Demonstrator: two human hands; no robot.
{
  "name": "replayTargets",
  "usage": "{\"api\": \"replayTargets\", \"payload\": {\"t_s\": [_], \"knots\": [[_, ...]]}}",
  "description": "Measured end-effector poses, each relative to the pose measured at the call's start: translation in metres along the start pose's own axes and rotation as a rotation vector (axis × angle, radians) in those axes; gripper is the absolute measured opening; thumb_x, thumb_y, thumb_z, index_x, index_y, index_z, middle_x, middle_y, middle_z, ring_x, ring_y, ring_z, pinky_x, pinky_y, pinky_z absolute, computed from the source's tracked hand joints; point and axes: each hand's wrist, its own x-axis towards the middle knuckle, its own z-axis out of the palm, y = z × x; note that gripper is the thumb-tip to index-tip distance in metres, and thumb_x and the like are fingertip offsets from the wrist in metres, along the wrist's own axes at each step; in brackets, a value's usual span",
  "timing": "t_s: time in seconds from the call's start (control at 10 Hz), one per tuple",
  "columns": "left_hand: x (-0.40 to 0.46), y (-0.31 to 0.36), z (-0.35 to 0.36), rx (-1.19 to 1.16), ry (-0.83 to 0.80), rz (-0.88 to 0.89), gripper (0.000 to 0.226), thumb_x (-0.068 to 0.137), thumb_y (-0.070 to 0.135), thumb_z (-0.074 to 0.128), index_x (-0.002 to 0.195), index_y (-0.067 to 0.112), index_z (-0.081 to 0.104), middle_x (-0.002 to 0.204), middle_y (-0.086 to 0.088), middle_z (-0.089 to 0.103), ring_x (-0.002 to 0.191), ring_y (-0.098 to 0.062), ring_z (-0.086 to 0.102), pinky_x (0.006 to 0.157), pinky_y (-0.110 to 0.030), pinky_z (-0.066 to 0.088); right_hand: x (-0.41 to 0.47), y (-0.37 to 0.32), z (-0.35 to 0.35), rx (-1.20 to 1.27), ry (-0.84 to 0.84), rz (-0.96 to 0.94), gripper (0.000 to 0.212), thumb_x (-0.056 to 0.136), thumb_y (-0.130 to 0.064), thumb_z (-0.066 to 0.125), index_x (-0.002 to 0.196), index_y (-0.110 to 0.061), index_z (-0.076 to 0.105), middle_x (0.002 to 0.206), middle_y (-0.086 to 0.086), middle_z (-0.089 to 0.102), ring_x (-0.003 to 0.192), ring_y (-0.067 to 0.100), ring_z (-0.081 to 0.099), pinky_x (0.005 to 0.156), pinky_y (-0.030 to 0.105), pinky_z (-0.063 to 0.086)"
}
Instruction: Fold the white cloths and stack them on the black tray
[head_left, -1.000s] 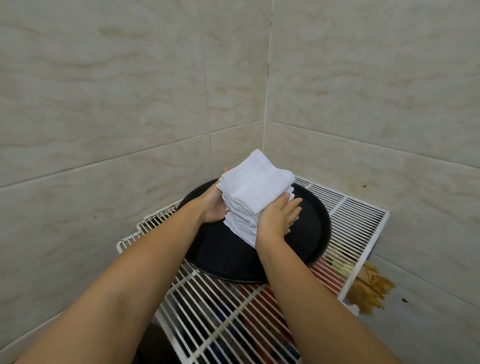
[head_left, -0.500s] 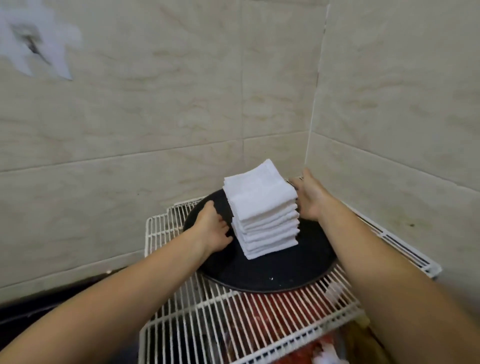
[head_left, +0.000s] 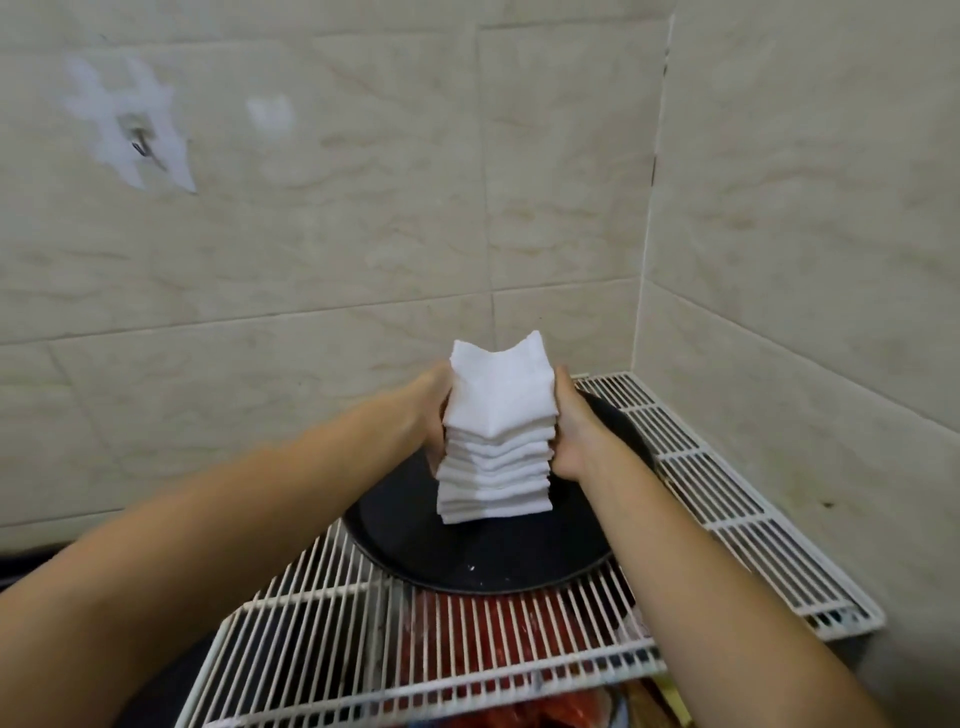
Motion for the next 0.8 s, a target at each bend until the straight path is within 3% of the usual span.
{"api": "replayTargets", "payload": {"t_s": [0.1,0.2,0.3,0.4,0.5,0.6,0.7,0.8], "knots": [[-0.007,-0.012,-0.004,0.174,-0.100,0.129,0.048,0.086,0.037,0.049,0.120,0.004,0.057,0.133,-0.019,0.051,0.121,-0.045,0.043,0.106,-0.067,0.021,-0.008,-0.002,0.001,-0.007,0.014,-0.004,0.076,0.090,-0.070,0.021,0.111,-0.012,0.065,0.106,0.018,0.070,0.091,0.030,0.066,0.073,0.034,0.053],[-0.006,-0.009,-0.009,0.450,0.099,0.204,0.074,0.073,0.021,0.072,0.139,0.024,0.039,0.140,-0.007,0.047,0.125,-0.032,0.047,0.104,-0.044,0.037,-0.006,-0.001,-0.004,-0.007,0.008,-0.023,0.074,0.092,-0.068,0.018,0.106,-0.013,0.066,0.101,0.015,0.070,0.088,0.028,0.066,0.069,0.033,0.051],[-0.003,-0.014,-0.017,0.416,0.151,0.205,0.076,0.064,0.020,0.076,0.115,0.052,0.030,0.121,0.004,0.055,0.107,-0.020,0.056,0.087,-0.030,0.043,-0.009,0.000,-0.009,-0.031,0.035,-0.005,0.072,0.092,-0.068,0.018,0.114,-0.013,0.059,0.060,0.005,0.066,0.058,0.018,0.063,0.051,0.025,0.046],[0.002,-0.021,-0.009,-0.181,-0.092,-0.111,0.015,0.076,0.034,0.059,0.075,0.020,0.058,0.085,-0.003,0.064,0.078,-0.023,0.060,0.080,-0.031,0.045,-0.009,0.004,-0.011,-0.044,0.053,-0.018,0.061,0.093,-0.066,0.020,0.106,-0.021,0.059,0.062,0.005,0.067,0.068,0.019,0.064,0.064,0.031,0.052],[0.020,-0.026,-0.003,-0.318,-0.165,-0.113,0.040,0.084,0.039,0.053,0.063,0.008,0.067,0.075,-0.010,0.070,0.067,-0.026,0.068,0.070,-0.033,0.052,-0.009,0.007,-0.006,-0.046,0.019,-0.024,0.065,0.094,-0.064,0.020,0.098,-0.017,0.065,0.101,0.013,0.071,0.099,0.028,0.065,0.089,0.039,0.051],[0.019,-0.030,0.000,-0.356,-0.150,-0.083,0.042,0.085,0.041,0.054,0.067,0.006,0.070,0.074,-0.012,0.071,0.062,-0.026,0.069,0.062,-0.032,0.054,-0.009,0.007,0.000,-0.074,0.013,-0.017,0.067,0.096,-0.060,0.021,0.088,-0.013,0.068,0.077,0.011,0.073,0.080,0.026,0.067,0.070,0.034,0.052],[0.020,-0.031,0.000,-0.383,-0.080,-0.104,0.040,0.082,0.046,0.058,0.080,0.008,0.071,0.086,-0.011,0.073,0.073,-0.027,0.070,0.071,-0.034,0.055,-0.013,0.009,0.007,-0.131,0.024,-0.030,0.066,0.097,-0.059,0.023,0.082,-0.013,0.067,0.065,0.009,0.071,0.069,0.023,0.065,0.061,0.032,0.049],[0.013,-0.032,-0.002,-0.402,-0.101,-0.086,0.043,0.090,0.046,0.046,0.083,0.012,0.073,0.086,-0.011,0.075,0.077,-0.026,0.071,0.073,-0.032,0.054,-0.018,0.002,0.004,-0.137,0.021,-0.019,0.067,0.096,-0.061,0.019,0.096,-0.013,0.066,0.087,0.010,0.072,0.081,0.024,0.065,0.064,0.033,0.049]]}}
